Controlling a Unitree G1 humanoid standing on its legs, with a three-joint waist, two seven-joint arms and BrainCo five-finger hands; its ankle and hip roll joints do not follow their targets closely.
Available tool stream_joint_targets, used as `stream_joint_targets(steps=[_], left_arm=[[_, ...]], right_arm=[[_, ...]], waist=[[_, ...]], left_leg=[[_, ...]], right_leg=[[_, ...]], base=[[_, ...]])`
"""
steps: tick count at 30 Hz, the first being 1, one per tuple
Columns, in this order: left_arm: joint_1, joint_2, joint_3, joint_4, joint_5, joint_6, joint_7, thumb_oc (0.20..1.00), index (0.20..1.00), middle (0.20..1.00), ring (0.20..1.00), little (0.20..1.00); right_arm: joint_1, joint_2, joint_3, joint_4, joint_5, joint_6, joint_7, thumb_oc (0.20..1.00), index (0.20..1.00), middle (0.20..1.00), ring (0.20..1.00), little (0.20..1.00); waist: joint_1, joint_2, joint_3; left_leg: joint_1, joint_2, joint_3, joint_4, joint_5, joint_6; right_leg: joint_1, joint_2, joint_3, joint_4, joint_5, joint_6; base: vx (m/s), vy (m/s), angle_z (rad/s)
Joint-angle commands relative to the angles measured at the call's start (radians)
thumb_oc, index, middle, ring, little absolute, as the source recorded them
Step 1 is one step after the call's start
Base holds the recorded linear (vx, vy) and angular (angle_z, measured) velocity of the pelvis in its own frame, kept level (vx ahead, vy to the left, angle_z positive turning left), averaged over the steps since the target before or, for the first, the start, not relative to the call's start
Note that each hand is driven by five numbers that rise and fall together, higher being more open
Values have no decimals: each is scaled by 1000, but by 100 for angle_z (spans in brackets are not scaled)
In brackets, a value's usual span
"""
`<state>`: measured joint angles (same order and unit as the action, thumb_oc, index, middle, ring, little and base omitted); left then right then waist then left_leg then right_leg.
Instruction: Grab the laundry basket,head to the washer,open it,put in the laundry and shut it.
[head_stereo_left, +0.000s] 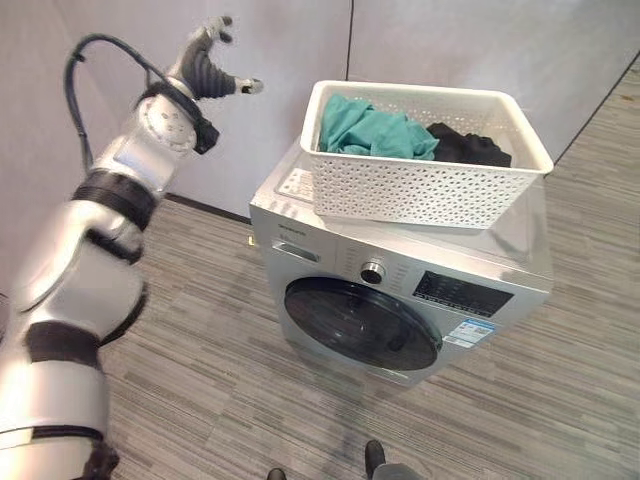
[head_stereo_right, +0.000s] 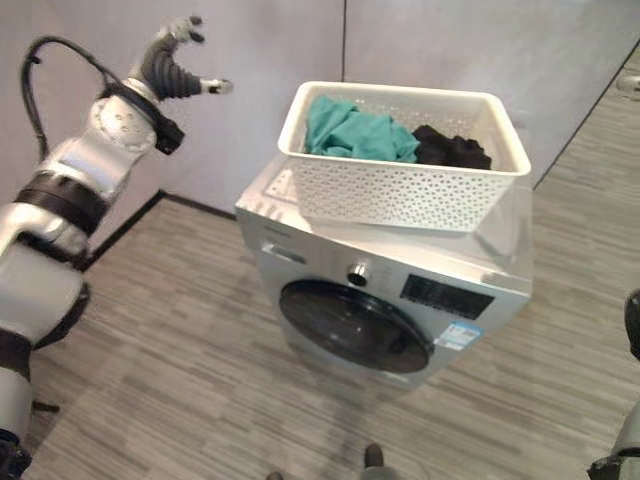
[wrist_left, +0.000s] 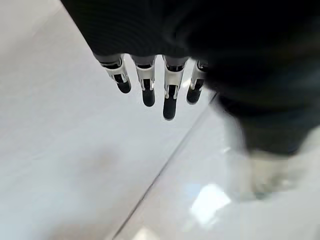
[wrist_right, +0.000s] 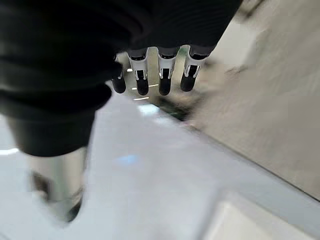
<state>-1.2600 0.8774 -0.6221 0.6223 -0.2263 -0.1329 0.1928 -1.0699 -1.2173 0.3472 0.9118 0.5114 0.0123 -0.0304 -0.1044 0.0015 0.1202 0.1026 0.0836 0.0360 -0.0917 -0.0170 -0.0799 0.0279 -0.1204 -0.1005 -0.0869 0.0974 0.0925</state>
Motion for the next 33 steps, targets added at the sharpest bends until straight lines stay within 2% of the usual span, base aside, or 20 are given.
stream_joint_targets(steps=[1, 3, 5, 7, 8, 9, 10, 13, 14, 15, 17, 18, 20, 22, 23, 24, 25, 29, 32, 33], left_arm=[[531, 138, 534, -332, 190, -32, 126, 1000, 1000, 1000, 1000, 1000], [777, 96, 735, -438, 285, -38, 143, 1000, 1000, 1000, 1000, 1000], [975, 27, 900, -515, 352, -38, 179, 1000, 1000, 1000, 1000, 1000], [1183, -56, 1060, -549, 406, -41, 227, 1000, 1000, 1000, 1000, 1000], [1195, -60, 1067, -558, 407, -40, 225, 1000, 1000, 1000, 1000, 1000], [1390, -126, 1191, -563, 442, -48, 243, 1000, 1000, 1000, 1000, 1000], [1407, -130, 1200, -574, 441, -47, 240, 1000, 1000, 1000, 1000, 1000], [1605, -292, 1300, -523, 338, -60, 212, 1000, 1000, 1000, 1000, 1000], [1664, -407, 1296, -444, 225, -63, 211, 1000, 1000, 1000, 1000, 1000], [1666, -406, 1297, -443, 224, -65, 210, 1000, 1000, 1000, 1000, 1000], [1633, -448, 1223, -265, 98, -83, 210, 1000, 1000, 1000, 1000, 1000], [1567, -483, 1106, -103, -34, -83, 171, 1000, 1000, 1000, 1000, 1000], [1470, -522, 939, 124, -117, -59, 117, 1000, 1000, 1000, 1000, 1000], [1391, -562, 835, 287, -169, -48, 84, 1000, 1000, 1000, 1000, 1000], [1391, -562, 835, 288, -169, -49, 83, 1000, 1000, 1000, 1000, 1000], [1334, -613, 753, 414, -186, -30, 70, 1000, 1000, 1000, 1000, 1000], [1310, -637, 720, 456, -191, -22, 65, 1000, 1000, 1000, 1000, 1000], [1264, -694, 526, 562, -22, 16, 24, 1000, 1000, 1000, 1000, 1000], [1244, -673, 380, 535, 194, 29, 44, 1000, 1000, 1000, 1000, 1000], [1239, -667, 361, 528, 217, 28, 40, 1000, 1000, 1000, 1000, 1000]], right_arm=[[889, 20, -729, -457, -269, -69, -138, 1000, 1000, 1000, 1000, 1000], [1125, 143, -915, -570, -295, -101, -133, 1000, 1000, 1000, 1000, 1000], [1239, 235, -996, -619, -327, -105, -142, 1000, 1000, 1000, 1000, 1000], [1358, 369, -1052, -757, -380, -104, -124, 1000, 1000, 1000, 1000, 1000], [1364, 373, -1052, -768, -383, -99, -123, 1000, 1000, 1000, 1000, 1000], [1479, 496, -1111, -838, -388, -112, -95, 1000, 1000, 1000, 1000, 1000], [1488, 501, -1109, -849, -388, -108, -93, 1000, 1000, 1000, 1000, 1000], [1626, 642, -1076, -872, -383, -93, -5, 1000, 1000, 1000, 1000, 1000], [1677, 708, -977, -881, -377, -65, 76, 1000, 1000, 1000, 1000, 1000], [1677, 708, -976, -881, -377, -65, 76, 1000, 1000, 1000, 1000, 1000], [1642, 713, -818, -802, -371, -58, 118, 1000, 1000, 1000, 1000, 1000], [1569, 710, -651, -726, -386, -49, 135, 1000, 1000, 1000, 1000, 1000], [1440, 716, -463, -611, -399, -56, 118, 1000, 1000, 1000, 1000, 1000], [1340, 740, -344, -516, -398, -59, 92, 1000, 1000, 1000, 1000, 1000], [1339, 740, -344, -515, -398, -59, 91, 1000, 1000, 1000, 1000, 1000], [1273, 764, -246, -472, -437, -50, 69, 1000, 1000, 1000, 1000, 1000], [1250, 764, -206, -464, -473, -48, 52, 1000, 1000, 1000, 1000, 1000], [1118, 774, -116, -384, -519, -37, -28, 1000, 1000, 1000, 1000, 1000], [1029, 761, -98, -367, -534, -43, -84, 1000, 1000, 1000, 1000, 1000], [1023, 759, -104, -370, -525, -47, -92, 1000, 1000, 1000, 1000, 1000]], waist=[[14, 23, -70], [28, 16, -72], [37, 11, -66], [37, 5, -54], [36, 7, -59], [36, 3, -47], [34, 3, -54], [41, -9, -46], [50, -18, -38], [48, -18, -41], [60, -30, -33], [76, -37, -16], [90, -34, -4], [93, -35, 1], [92, -36, 2], [99, -35, 2], [102, -35, -1], [106, -29, -9], [109, -21, -10], [111, -19, -8]], left_leg=[[28, 124, 12, 4, -19, -59], [39, 126, 9, 4, -30, -56], [48, 130, 10, 4, -35, -55], [48, 132, 13, 7, -30, -55], [53, 134, 14, 6, -38, -55], [53, 135, 19, 8, -36, -54], [58, 137, 21, 7, -42, -54], [60, 144, 26, 7, -45, -56], [55, 147, 30, 14, -39, -58], [58, 147, 30, 10, -42, -58], [51, 150, 33, 18, -36, -60], [37, 150, 33, 30, -23, -59], [33, 153, 28, 37, -24, -57], [22, 149, 21, 40, -16, -55], [22, 149, 21, 40, -16, -55], [19, 150, 12, 40, -12, -54], [19, 150, 10, 35, -10, -54], [22, 153, 1, 20, -3, -57], [26, 155, 2, 13, -3, -57], [24, 154, 2, 13, -2, -58]], right_leg=[[27, -36, -5, 2, -88, 77], [36, -34, 0, 0, -97, 73], [41, -29, 5, 0, -103, 68], [35, -26, 17, 0, -100, 60], [39, -24, 18, 0, -107, 62], [35, -22, 24, 0, -104, 56], [38, -20, 25, 0, -110, 56], [41, -14, 27, 0, -117, 49], [40, -12, 25, 0, -112, 44], [41, -12, 25, 0, -117, 45], [36, -10, 22, 0, -111, 43], [32, -10, 19, 0, -100, 40], [36, -8, 14, 3, -106, 42], [31, -12, 11, 4, -103, 42], [31, -12, 11, 4, -103, 42], [35, -14, 2, 4, -103, 42], [36, -16, -1, 5, -104, 42], [43, -20, -18, 3, -103, 43], [46, -23, -24, 0, -101, 45], [46, -24, -25, 0, -101, 46]], base=[[50, -39, 8], [46, -42, -2], [9, -55, -11], [-1, -42, -7], [11, -30, -6], [30, -17, -11], [-19, -36, -20], [-12, -43, -13], [-12, -41, 2], [-57, -41, -5], [-114, -42, 0], [-158, -41, 1], [-116, -15, -3], [-74, -6, 11], [-35, -9, 12], [-11, -9, 12], [-11, -22, 25], [7, -19, 24], [-5, -8, 8], [0, 0, 0]])
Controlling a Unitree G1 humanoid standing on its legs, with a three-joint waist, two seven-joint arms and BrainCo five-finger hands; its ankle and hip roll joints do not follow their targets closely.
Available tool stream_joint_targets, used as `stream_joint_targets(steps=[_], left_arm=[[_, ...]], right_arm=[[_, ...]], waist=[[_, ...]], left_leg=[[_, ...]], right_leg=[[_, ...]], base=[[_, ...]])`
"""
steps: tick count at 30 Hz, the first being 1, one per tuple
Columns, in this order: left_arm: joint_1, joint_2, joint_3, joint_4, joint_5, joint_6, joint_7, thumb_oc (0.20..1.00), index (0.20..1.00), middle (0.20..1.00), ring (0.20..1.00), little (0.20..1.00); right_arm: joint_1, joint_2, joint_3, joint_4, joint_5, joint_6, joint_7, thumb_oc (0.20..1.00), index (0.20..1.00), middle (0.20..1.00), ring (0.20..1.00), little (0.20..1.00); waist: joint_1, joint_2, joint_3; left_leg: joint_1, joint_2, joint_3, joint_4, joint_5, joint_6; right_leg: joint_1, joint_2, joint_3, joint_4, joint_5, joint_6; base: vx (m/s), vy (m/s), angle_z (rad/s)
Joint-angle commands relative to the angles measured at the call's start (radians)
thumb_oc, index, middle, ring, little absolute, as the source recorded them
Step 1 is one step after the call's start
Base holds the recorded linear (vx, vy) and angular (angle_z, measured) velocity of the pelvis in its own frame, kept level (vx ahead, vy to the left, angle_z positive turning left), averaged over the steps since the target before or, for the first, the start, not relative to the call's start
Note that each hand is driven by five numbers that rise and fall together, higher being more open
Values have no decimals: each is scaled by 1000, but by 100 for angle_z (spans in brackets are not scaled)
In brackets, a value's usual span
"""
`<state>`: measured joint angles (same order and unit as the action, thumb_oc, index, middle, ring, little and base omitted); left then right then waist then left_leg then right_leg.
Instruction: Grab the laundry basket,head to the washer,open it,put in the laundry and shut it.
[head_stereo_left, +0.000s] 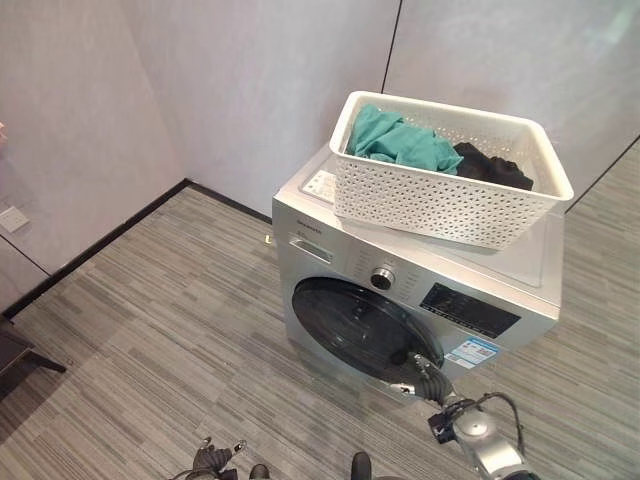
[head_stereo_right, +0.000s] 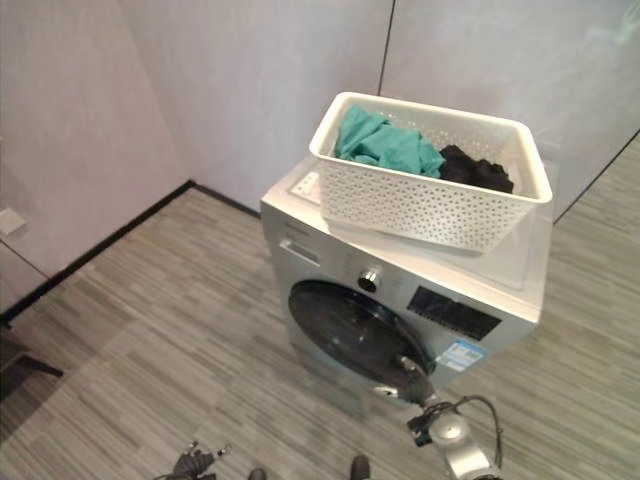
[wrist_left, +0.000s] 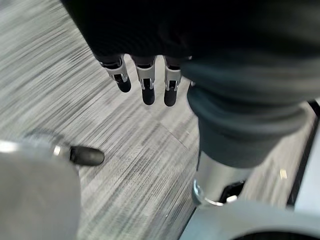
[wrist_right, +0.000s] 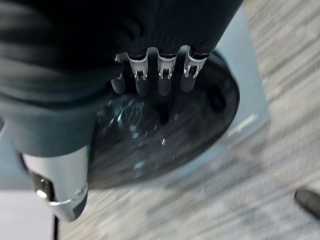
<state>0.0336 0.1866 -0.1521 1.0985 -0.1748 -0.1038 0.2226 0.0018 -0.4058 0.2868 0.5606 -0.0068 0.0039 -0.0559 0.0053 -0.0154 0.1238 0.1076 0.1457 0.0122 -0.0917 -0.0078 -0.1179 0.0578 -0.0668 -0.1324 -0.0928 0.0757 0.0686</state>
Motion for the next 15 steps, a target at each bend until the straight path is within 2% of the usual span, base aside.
stream_joint_targets(steps=[1, 15], left_arm=[[-53, 27, -111, 53, 172, -4, 7, 1000, 1000, 1000, 1000, 1000], [-30, 41, -19, 91, 123, -3, 14, 1000, 1000, 1000, 1000, 1000]], right_arm=[[-46, -54, -54, -23, 1, -43, -74, 1000, 1000, 1000, 1000, 1000], [12, -71, -109, -53, -39, -31, -89, 1000, 1000, 1000, 1000, 1000]], waist=[[0, -1, -11], [1, 7, -18]], left_leg=[[18, 91, 25, 13, -11, -20], [20, 86, 22, 4, -12, -19]], right_leg=[[17, -79, 7, 6, -79, 71], [16, -86, 0, 5, -81, 75]], base=[[-19, 11, 4], [0, 3, 2]])
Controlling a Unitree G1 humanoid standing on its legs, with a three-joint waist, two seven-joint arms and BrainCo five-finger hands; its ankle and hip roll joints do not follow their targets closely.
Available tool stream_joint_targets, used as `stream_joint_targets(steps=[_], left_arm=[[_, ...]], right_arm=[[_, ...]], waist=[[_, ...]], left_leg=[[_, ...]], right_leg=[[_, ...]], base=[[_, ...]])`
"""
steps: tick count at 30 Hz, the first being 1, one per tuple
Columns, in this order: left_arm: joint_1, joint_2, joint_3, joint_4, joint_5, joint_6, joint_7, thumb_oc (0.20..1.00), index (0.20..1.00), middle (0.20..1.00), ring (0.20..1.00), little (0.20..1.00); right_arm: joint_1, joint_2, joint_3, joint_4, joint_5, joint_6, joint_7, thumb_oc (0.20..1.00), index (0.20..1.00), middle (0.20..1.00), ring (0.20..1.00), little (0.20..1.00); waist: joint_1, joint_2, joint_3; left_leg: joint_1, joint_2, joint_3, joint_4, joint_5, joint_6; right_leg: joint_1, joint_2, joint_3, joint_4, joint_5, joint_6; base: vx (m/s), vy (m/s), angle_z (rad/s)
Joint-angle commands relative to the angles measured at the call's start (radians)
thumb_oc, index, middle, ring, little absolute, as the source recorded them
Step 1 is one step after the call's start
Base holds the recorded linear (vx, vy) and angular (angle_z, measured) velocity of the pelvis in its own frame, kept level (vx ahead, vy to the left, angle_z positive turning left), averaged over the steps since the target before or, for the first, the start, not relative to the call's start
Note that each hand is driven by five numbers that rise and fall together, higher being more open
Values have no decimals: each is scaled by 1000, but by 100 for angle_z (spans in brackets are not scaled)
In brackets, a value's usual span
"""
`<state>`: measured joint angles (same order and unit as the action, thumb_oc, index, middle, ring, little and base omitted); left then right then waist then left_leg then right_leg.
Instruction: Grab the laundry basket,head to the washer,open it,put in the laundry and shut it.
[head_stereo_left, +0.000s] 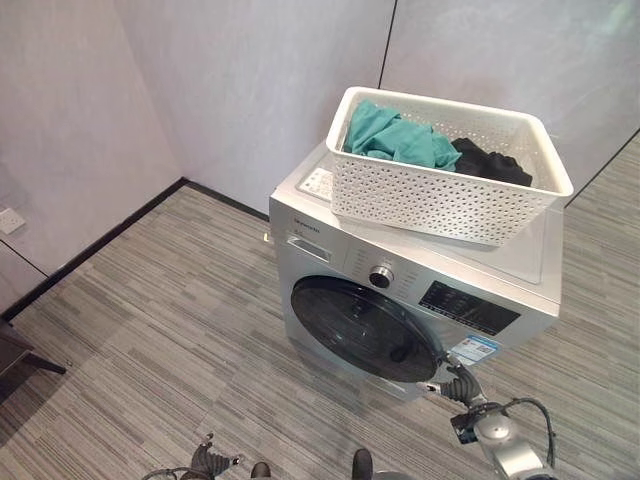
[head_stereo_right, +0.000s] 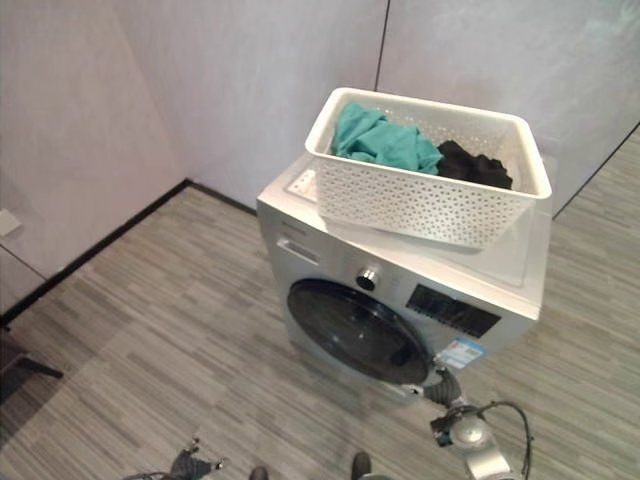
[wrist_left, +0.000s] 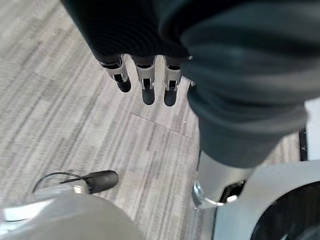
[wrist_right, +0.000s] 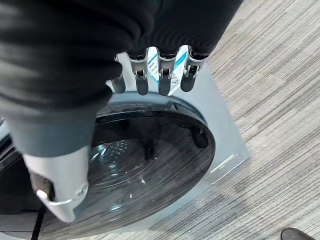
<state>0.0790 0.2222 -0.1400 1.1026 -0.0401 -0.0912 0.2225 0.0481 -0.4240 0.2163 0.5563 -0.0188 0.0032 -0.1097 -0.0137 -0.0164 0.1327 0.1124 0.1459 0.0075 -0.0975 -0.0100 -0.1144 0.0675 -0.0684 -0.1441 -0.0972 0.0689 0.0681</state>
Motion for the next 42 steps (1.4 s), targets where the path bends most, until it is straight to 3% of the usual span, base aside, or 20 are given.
stream_joint_targets(steps=[1, 9, 17, 21, 25, 28, 29, 31, 36, 40, 42], left_arm=[[-71, 5, -29, 87, -13, -17, 11, 1000, 1000, 1000, 1000, 1000], [-55, -3, -43, 32, -50, -30, -2, 1000, 1000, 1000, 1000, 1000], [-51, 27, -105, -154, -122, -74, 8, 1000, 1000, 1000, 1000, 1000], [-80, 32, -126, -200, -167, -104, 45, 1000, 1000, 1000, 1000, 1000], [-95, 23, -139, -208, -194, -113, 63, 1000, 1000, 1000, 1000, 1000], [-105, 16, -144, -206, -195, -115, 74, 1000, 1000, 1000, 1000, 1000], [-112, 12, -141, -228, -203, -118, 87, 1000, 1000, 1000, 1000, 1000], [-106, 15, -140, -250, -208, -118, 87, 1000, 1000, 1000, 1000, 1000], [-22, 87, -101, -472, -200, -127, 89, 1000, 1000, 1000, 1000, 1000], [40, 167, -27, -669, -184, -128, 103, 1000, 1000, 1000, 1000, 1000], [70, 202, 5, -776, -179, -133, 95, 1000, 1000, 1000, 1000, 1000]], right_arm=[[-39, -56, -37, -46, -35, -28, -37, 1000, 1000, 1000, 1000, 1000], [-171, -96, -7, 41, -122, -14, -96, 1000, 1000, 1000, 1000, 1000], [-401, -139, 30, 167, -136, -9, -209, 1000, 1000, 1000, 1000, 1000], [-531, -101, 83, 232, -136, -14, -277, 1000, 1000, 1000, 1000, 1000], [-564, -28, 92, 283, -64, -34, -301, 1000, 1000, 1000, 1000, 1000], [-551, 22, 118, 286, -53, -41, -289, 1000, 1000, 1000, 1000, 1000], [-488, 101, 151, 264, -7, -57, -249, 1000, 1000, 1000, 1000, 1000], [-460, 124, 168, 255, 10, -62, -229, 1000, 1000, 1000, 1000, 1000], [-323, 247, 270, 246, 116, -81, -102, 1000, 1000, 1000, 1000, 1000], [-281, 331, 388, 289, 168, -73, -3, 1000, 1000, 1000, 1000, 1000], [-314, 366, 467, 328, 158, -73, 33, 1000, 1000, 1000, 1000, 1000]], waist=[[21, 10, -27], [47, 26, -16], [73, 60, 79], [86, 92, 152], [93, 108, 172], [93, 113, 177], [88, 115, 181], [86, 113, 180], [89, 103, 168], [119, 93, 142], [147, 90, 123]], left_leg=[[14, 86, 27, 10, -10, -22], [-4, 82, 25, 10, -5, -22], [-107, 40, -12, 36, 6, -4], [-214, 7, -23, 91, 8, 7], [-254, -11, -21, 103, 12, 15], [-264, -19, -16, 96, 16, 19], [-269, -31, -9, 84, 20, 22], [-266, -35, -8, 80, 20, 24], [-228, -33, 1, 64, 12, 26], [-196, -6, -5, 68, 7, 13], [-176, 36, -25, 71, 15, -6]], right_leg=[[6, -84, 12, 10, -75, 75], [-10, -92, 4, 10, -74, 81], [-86, -128, 1, 10, -48, 88], [-174, -155, 21, 26, -27, 88], [-212, -171, 31, 30, -17, 90], [-223, -181, 32, 28, -12, 92], [-232, -194, 27, 27, -4, 98], [-232, -198, 27, 28, -2, 99], [-205, -202, 16, 26, -3, 106], [-159, -183, -5, 27, -24, 101], [-118, -136, -16, 20, -57, 83]], base=[[0, 0, 0], [-5, 1, 0], [-103, 38, 6], [-167, 65, 6], [-67, 67, 1], [-24, 71, -8], [-16, 71, -6], [-6, 68, 1], [13, 19, -1], [42, -73, -1], [31, -204, 1]])
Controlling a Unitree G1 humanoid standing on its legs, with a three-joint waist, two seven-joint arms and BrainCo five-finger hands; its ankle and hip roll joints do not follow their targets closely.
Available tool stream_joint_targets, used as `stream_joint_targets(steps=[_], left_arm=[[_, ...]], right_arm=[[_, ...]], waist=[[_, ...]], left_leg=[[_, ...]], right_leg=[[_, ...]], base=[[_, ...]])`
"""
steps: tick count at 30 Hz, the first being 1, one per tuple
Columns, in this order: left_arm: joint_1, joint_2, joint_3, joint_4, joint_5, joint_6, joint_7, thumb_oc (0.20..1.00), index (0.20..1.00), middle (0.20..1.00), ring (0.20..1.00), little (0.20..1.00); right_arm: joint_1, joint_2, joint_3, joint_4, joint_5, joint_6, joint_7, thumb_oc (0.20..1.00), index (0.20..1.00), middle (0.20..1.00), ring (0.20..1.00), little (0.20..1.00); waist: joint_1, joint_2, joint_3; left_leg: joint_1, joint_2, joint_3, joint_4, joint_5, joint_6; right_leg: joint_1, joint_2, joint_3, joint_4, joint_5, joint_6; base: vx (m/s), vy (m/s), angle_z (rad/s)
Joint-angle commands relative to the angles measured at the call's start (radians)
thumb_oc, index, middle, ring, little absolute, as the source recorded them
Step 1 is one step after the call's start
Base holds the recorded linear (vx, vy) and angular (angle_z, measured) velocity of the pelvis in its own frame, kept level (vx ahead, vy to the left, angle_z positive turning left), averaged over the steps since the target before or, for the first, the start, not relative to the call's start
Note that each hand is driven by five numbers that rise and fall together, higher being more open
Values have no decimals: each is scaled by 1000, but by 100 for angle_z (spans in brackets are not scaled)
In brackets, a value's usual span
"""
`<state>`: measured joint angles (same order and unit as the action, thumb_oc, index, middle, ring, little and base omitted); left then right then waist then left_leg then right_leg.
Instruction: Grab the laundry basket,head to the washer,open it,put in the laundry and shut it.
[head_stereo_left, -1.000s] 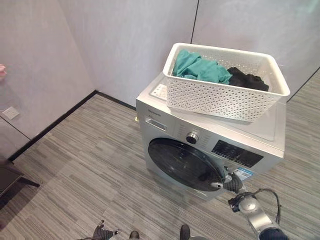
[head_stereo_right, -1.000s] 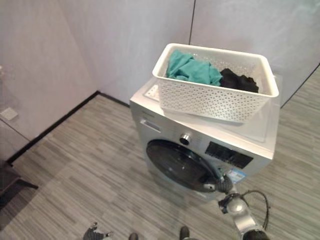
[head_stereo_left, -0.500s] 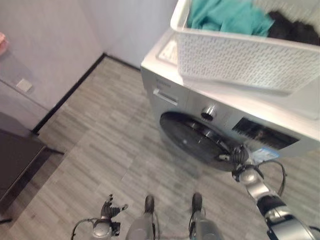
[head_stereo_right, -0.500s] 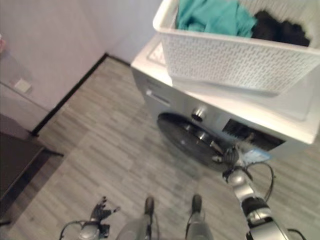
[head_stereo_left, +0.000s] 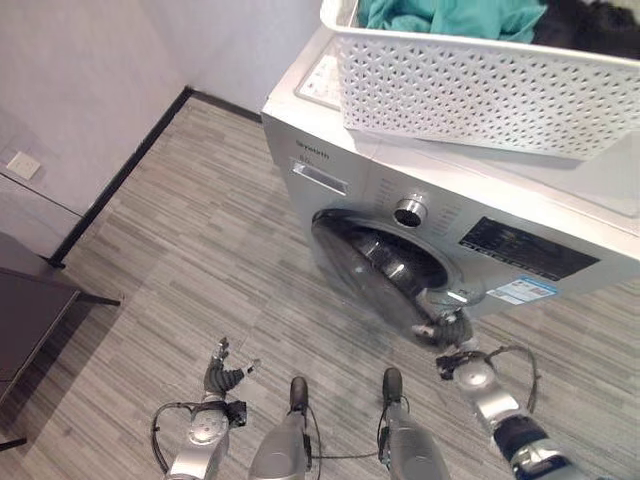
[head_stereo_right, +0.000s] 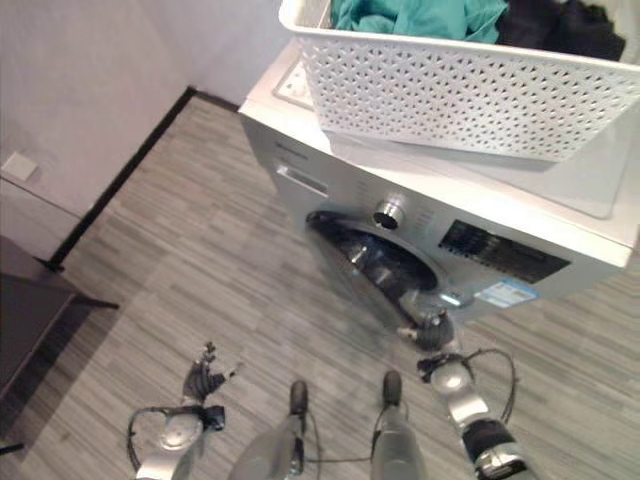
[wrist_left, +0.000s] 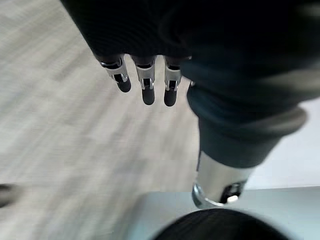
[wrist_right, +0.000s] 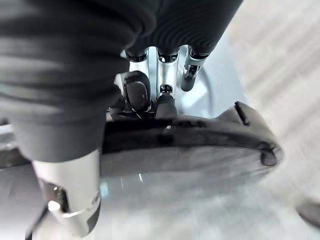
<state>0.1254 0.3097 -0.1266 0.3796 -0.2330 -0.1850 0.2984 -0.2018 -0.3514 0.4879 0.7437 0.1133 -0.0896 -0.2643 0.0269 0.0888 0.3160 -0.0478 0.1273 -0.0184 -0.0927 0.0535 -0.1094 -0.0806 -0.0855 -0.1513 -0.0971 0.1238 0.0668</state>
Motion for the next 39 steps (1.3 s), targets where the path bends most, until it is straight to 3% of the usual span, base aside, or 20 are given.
stream_joint_targets(steps=[1, 4, 7, 9, 13, 14, 15, 19, 20, 22, 23, 24, 25, 26, 29, 33, 34, 36, 37, 39], left_arm=[[25, 115, -7, -55, 14, -38, 19, 1000, 1000, 1000, 1000, 1000], [35, 146, -6, -183, 34, -21, -18, 1000, 1000, 1000, 1000, 1000], [21, 160, -5, -255, 37, -19, -32, 1000, 1000, 1000, 1000, 1000], [-68, 190, 2, -384, 75, -20, -92, 1000, 1000, 1000, 1000, 1000], [-109, 265, 17, -551, 129, -26, -189, 1000, 1000, 1000, 1000, 1000], [-151, 318, 21, -626, 129, -30, -246, 1000, 1000, 1000, 1000, 1000], [-168, 337, 5, -644, 110, -33, -277, 1000, 1000, 1000, 1000, 1000], [-295, 416, -117, -652, -12, -73, -381, 1000, 1000, 1000, 1000, 1000], [-438, 527, -276, -627, -85, -74, -481, 1000, 1000, 1000, 1000, 1000], [-598, 610, -461, -586, -191, -62, -567, 1000, 1000, 1000, 1000, 1000], [-615, 609, -476, -578, -196, -65, -569, 1000, 1000, 1000, 1000, 1000], [-755, 629, -680, -505, -314, -14, -683, 1000, 1000, 1000, 1000, 1000], [-769, 626, -693, -496, -317, -17, -684, 1000, 1000, 1000, 1000, 1000], [-841, 591, -840, -412, -413, 41, -753, 1000, 1000, 1000, 1000, 1000], [-894, 496, -948, -321, -512, 93, -811, 1000, 1000, 1000, 1000, 1000], [-824, 228, -989, -123, -619, 171, -830, 1000, 1000, 1000, 1000, 1000], [-800, 80, -981, 30, -540, 171, -811, 1000, 1000, 1000, 1000, 1000], [-792, 1, -970, 130, -476, 166, -799, 1000, 1000, 1000, 1000, 1000], [-774, -139, -936, 352, -283, 162, -752, 1000, 1000, 1000, 1000, 1000], [-769, -212, -891, 507, -127, 152, -724, 1000, 1000, 1000, 1000, 1000]], right_arm=[[-64, 294, 196, 142, 26, 20, 187, 1000, 1000, 1000, 1000, 1000], [-126, 314, 235, 155, 70, 19, 209, 1000, 1000, 1000, 1000, 1000], [-139, 294, 204, 150, 95, 20, 200, 1000, 1000, 1000, 1000, 1000], [-115, 216, 126, 103, 120, 12, 186, 1000, 1000, 1000, 1000, 1000], [-24, 140, 21, 112, 117, 19, 182, 1000, 1000, 1000, 1000, 1000], [63, 102, -55, 112, 76, 31, 197, 1000, 1000, 1000, 1000, 1000], [96, 82, -92, 102, 73, 34, 208, 1000, 1000, 1000, 1000, 1000], [182, 40, -163, 92, 59, 39, 234, 1000, 1000, 1000, 1000, 1000], [208, 12, -169, 91, 50, 31, 243, 1000, 1000, 1000, 1000, 1000], [235, 13, -178, 100, 52, 27, 255, 1000, 1000, 1000, 1000, 1000], [237, 18, -184, 100, 52, 26, 256, 1000, 1000, 1000, 1000, 1000], [243, 18, -171, 126, 44, 25, 268, 1000, 1000, 1000, 1000, 1000], [243, 22, -176, 127, 44, 24, 268, 1000, 1000, 1000, 1000, 1000], [236, 14, -156, 133, 25, 22, 280, 1000, 1000, 1000, 1000, 1000], [222, 9, -129, 147, 6, 23, 283, 1000, 1000, 1000, 1000, 1000], [191, -26, -91, 128, -15, 24, 282, 1000, 1000, 1000, 1000, 1000], [171, -40, -87, 126, -16, 33, 275, 1000, 1000, 1000, 1000, 1000], [162, -49, -93, 124, -15, 40, 270, 1000, 1000, 1000, 1000, 1000], [148, -53, -105, 120, -7, 50, 261, 1000, 1000, 1000, 1000, 1000], [140, -57, -113, 120, -2, 57, 259, 1000, 1000, 1000, 1000, 1000]], waist=[[105, -14, -59], [148, -14, -69], [158, -19, -70], [107, -61, -49], [72, -64, -65], [6, -43, -110], [-18, -34, -123], [-71, -17, -158], [-106, -9, -166], [-120, -7, -172], [-112, -11, -171], [-141, -9, -176], [-135, -12, -176], [-159, -14, -173], [-182, -23, -172], [-237, -41, -165], [-263, -45, -163], [-274, -43, -163], [-308, -52, -156], [-318, -52, -155]], left_leg=[[-14, 57, 0, 66, -49, -12], [-19, 118, -53, 18, 30, -52], [-68, 123, -73, 5, 88, -76], [-81, 122, 156, 142, 29, -32], [-54, 156, 188, 435, -93, -39], [79, 125, 221, 316, -169, -28], [123, 122, 251, 256, -166, -27], [190, 73, 268, 98, -190, -7], [198, 58, 275, 61, -183, -7], [214, 43, 287, 31, -177, -1], [215, 42, 287, 29, -177, -1], [232, 32, 300, 11, -178, 3], [232, 31, 301, 11, -179, 4], [241, 27, 313, 7, -183, 6], [253, 22, 326, 5, -193, 10], [257, 17, 349, 5, -202, 16], [254, 14, 359, 5, -208, 20], [252, 13, 366, 5, -210, 22], [247, 13, 381, 5, -212, 24], [244, 12, 388, 5, -210, 25]], right_leg=[[32, -118, -10, 20, -112, 84], [54, -39, -43, 11, -149, 53], [44, -24, -86, 10, -168, 43], [15, -65, -185, 23, -149, 29], [18, -62, -235, 14, -161, 14], [16, -65, -258, 14, -136, 38], [20, -71, -260, 15, -121, 45], [16, -88, -251, 21, -90, 66], [-2, -102, -237, 32, -68, 81], [-12, -114, -229, 43, -54, 92], [-12, -115, -228, 43, -54, 93], [-19, -120, -213, 51, -41, 104], [-20, -121, -212, 51, -41, 105], [-35, -122, -190, 63, -34, 112], [-55, -120, -162, 72, -27, 119], [-100, -110, -114, 88, -18, 126], [-128, -105, -89, 101, -19, 125], [-144, -102, -75, 109, -21, 126], [-173, -97, -55, 125, -23, 124], [-188, -95, -48, 133, -24, 122]], base=[[-14, -163, -2], [-67, -229, 23], [-204, -164, 59], [-370, -158, 107], [-68, -54, 114], [106, 209, 81], [116, 291, 102], [42, 195, 58], [-27, 125, 14], [-24, 133, 15], [-4, 110, 13], [6, 43, 14], [1, 59, 9], [-5, 22, -12], [12, 21, -36], [-3, 15, -32], [-22, 25, -25], [-13, 26, -31], [-18, 21, -42], [-27, 12, -40]])
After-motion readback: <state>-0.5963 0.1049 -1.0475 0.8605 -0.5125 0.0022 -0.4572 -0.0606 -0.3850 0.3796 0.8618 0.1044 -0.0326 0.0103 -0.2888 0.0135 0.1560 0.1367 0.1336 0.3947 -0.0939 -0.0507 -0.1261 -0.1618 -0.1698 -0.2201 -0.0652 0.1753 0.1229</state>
